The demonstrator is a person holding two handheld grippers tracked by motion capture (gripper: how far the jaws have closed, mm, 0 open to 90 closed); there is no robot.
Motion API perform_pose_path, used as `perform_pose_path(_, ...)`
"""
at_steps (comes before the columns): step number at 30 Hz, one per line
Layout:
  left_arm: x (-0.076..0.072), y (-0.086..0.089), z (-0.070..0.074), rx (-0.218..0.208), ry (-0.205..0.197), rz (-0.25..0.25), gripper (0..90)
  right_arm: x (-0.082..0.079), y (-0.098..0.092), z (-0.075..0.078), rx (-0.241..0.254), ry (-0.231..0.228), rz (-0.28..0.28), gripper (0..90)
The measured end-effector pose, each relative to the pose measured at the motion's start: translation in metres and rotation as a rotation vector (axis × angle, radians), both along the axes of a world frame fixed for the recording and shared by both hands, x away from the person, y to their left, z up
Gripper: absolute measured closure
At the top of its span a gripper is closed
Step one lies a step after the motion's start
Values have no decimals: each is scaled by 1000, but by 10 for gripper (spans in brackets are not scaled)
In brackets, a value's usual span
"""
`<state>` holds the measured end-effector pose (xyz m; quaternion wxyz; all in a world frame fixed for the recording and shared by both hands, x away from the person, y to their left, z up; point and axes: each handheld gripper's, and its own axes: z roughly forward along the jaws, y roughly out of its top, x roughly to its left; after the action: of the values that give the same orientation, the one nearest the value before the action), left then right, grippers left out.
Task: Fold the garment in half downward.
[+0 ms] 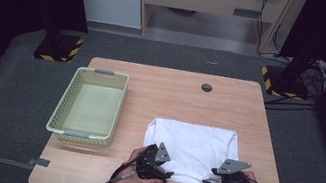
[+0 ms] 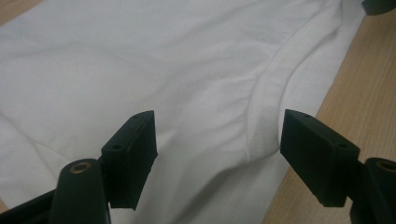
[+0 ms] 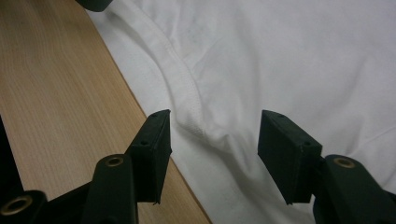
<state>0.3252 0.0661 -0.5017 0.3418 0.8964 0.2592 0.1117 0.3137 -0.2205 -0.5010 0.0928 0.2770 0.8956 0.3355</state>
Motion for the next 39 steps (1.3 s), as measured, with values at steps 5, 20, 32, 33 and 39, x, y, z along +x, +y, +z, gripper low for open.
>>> perform_pose_path(5, 0, 2, 5, -20, -15, 11, 270, 0, 5, -8, -52, 4, 20, 478)
perform_pose_path(20, 5, 4, 10, -51, -19, 46, 214, 6, -5, -6, 16, 32, -2, 343)
perform_pose_path(32, 26, -2, 31, -42, -2, 49, 100, 17, 11, 9, 94, -2, -16, 78)
perform_pose_path(33, 29, -3, 35, -44, -5, 49, 99, 18, 12, 11, 97, -5, -19, 77)
perform_pose_path(39, 48, -12, 58, -41, -15, 39, 75, 24, 17, 20, 130, -5, -45, 66)
